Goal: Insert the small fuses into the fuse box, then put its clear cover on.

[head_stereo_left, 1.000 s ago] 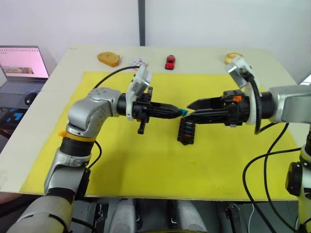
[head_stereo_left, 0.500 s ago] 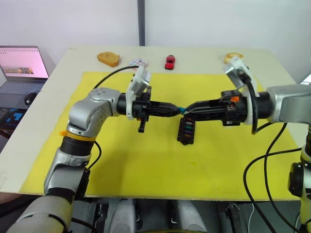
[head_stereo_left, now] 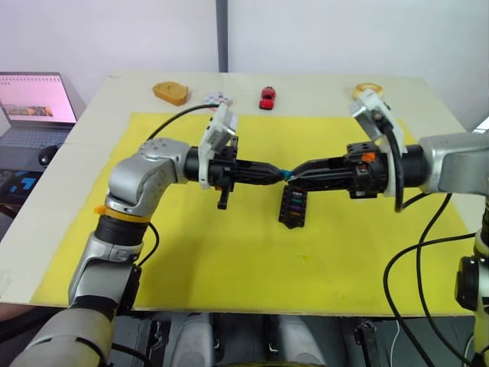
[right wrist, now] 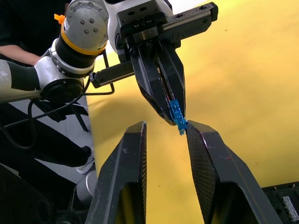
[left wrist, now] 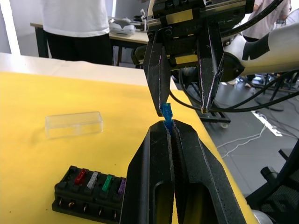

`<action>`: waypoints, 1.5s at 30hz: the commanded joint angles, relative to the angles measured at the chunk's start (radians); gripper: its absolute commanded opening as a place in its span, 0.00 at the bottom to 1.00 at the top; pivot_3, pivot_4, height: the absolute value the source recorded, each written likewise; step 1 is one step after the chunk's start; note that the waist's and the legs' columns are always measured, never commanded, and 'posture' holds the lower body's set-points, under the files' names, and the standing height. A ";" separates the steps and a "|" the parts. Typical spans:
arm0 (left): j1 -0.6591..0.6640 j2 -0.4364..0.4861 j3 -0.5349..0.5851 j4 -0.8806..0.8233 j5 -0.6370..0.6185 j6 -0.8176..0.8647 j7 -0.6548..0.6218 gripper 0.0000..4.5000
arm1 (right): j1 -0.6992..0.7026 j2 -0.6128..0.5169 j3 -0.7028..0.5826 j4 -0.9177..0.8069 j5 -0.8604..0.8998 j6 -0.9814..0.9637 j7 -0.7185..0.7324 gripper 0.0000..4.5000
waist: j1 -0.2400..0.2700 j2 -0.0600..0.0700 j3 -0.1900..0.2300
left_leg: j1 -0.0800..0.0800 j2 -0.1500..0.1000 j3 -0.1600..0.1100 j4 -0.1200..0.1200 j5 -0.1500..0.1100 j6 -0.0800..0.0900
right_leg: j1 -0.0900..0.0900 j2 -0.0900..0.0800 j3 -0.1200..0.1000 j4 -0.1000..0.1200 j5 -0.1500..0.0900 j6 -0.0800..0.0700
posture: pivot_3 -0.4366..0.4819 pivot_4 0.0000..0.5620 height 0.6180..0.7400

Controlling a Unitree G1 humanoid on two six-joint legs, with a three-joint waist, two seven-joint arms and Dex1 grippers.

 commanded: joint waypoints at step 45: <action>-0.071 -0.099 -0.160 0.482 0.395 -0.516 -0.049 0.99 | -0.044 -0.027 0.451 0.490 -0.966 -0.953 0.562 0.00 | 0.002 0.000 0.000 | -0.007 0.000 0.003 0.001 0.000 0.000 | -0.009 0.002 0.002 0.000 0.000 0.001 | 0.48 0.27 1.00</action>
